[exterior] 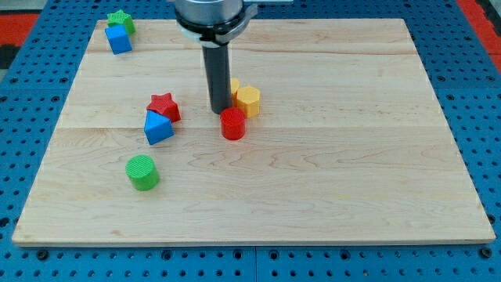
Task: Move the yellow heart and blue triangle and red star towards down
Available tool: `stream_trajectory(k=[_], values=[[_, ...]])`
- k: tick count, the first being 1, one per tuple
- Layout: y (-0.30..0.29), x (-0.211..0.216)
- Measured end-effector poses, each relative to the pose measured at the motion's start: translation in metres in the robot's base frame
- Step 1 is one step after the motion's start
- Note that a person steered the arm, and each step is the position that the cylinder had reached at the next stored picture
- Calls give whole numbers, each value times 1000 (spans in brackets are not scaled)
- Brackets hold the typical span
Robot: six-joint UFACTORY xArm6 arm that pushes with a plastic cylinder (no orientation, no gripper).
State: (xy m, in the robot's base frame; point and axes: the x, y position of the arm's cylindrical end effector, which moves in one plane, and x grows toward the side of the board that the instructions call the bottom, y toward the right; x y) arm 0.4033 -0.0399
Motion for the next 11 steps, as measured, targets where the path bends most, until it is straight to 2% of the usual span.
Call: stream_trajectory(k=[1, 2, 3, 4, 5, 6, 7, 8, 10, 11], values=[[12, -3], [-5, -4], [-43, -4], [-70, -26], [-53, -79], [-1, -98], [47, -67], [56, -63], [20, -52], [-14, -28]])
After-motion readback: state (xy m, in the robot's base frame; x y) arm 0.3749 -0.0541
